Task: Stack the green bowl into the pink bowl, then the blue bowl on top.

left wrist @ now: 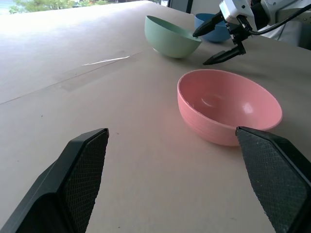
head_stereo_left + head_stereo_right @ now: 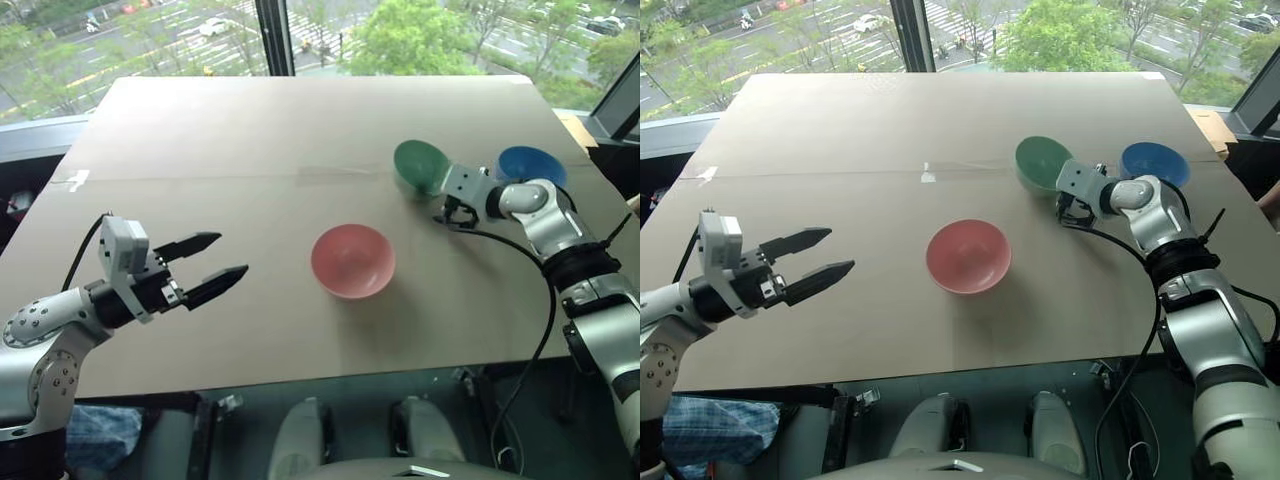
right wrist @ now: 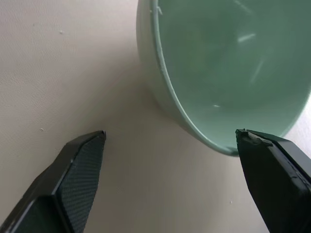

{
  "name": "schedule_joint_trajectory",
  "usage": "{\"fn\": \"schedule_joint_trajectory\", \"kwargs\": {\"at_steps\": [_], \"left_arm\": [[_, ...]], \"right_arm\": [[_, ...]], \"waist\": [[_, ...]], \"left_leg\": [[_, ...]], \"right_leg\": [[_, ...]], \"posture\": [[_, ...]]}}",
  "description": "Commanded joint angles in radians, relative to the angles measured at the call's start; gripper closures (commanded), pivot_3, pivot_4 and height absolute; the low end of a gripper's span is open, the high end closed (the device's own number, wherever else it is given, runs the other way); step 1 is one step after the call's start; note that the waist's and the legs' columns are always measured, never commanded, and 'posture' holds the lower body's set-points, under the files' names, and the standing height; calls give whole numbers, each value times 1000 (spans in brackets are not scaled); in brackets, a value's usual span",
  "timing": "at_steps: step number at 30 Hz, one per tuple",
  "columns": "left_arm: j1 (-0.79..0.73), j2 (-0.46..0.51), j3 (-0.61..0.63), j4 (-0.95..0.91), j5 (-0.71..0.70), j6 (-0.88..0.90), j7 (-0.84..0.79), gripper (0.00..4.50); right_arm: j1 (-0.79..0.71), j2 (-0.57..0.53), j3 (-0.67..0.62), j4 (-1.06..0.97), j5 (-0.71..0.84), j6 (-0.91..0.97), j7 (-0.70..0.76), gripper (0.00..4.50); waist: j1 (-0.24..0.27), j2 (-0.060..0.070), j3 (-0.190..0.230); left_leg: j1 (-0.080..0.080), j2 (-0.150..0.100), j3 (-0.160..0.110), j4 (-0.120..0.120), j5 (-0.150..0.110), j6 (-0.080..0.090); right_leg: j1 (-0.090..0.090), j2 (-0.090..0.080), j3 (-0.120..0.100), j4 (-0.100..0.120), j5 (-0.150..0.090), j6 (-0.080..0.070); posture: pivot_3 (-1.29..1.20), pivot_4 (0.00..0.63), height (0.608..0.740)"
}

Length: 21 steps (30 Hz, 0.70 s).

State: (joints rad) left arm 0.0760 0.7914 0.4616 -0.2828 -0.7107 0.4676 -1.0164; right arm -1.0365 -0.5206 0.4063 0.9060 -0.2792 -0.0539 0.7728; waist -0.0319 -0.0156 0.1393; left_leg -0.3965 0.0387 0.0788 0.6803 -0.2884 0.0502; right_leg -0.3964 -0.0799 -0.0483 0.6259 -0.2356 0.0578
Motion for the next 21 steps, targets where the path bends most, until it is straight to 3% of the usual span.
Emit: {"fn": "schedule_joint_trajectory", "kwargs": {"at_steps": [1, 10, 12, 13, 21], "left_arm": [[10, 4, 14, -19, -16, -1, -9, 78], [27, -7, 23, -33, -16, -11, -6, 78], [32, -9, 22, -32, -11, -17, -8, 0], [34, -10, 23, -33, -12, -16, -8, 0], [28, -13, 18, -33, -14, -17, -12, 0]], "right_arm": [[-77, 34, 21, 106, -55, -83, -26, 0], [-159, 90, 27, 237, -115, -189, -35, 0], [-163, 94, 26, 249, -126, -205, -41, 555], [-165, 95, 25, 254, -130, -211, -43, 629], [-172, 105, 9, 268, -144, -237, -46, 3628]], "waist": [[-5, -1, 0], [-9, 0, 0], [-10, 1, 0], [-10, 1, 0], [-10, 2, 1]], "left_leg": [[0, 0, 0, 0, 0, 0], [0, 0, -1, -2, 0, 0], [0, 0, -1, -2, 0, 0], [0, 0, -1, -2, 0, -1], [0, 0, -1, -3, 0, -1]], "right_leg": [[0, 0, 0, 0, 0, 0], [0, -1, -1, 0, 0, 0], [0, -1, -1, 0, 0, 0], [0, -1, -1, 0, 0, 0], [0, -1, -1, 0, 0, 0]], "posture": [[0, 150, 740], [0, 150, 740], [0, 150, 740], [0, 150, 740], [0, 150, 740]]}}
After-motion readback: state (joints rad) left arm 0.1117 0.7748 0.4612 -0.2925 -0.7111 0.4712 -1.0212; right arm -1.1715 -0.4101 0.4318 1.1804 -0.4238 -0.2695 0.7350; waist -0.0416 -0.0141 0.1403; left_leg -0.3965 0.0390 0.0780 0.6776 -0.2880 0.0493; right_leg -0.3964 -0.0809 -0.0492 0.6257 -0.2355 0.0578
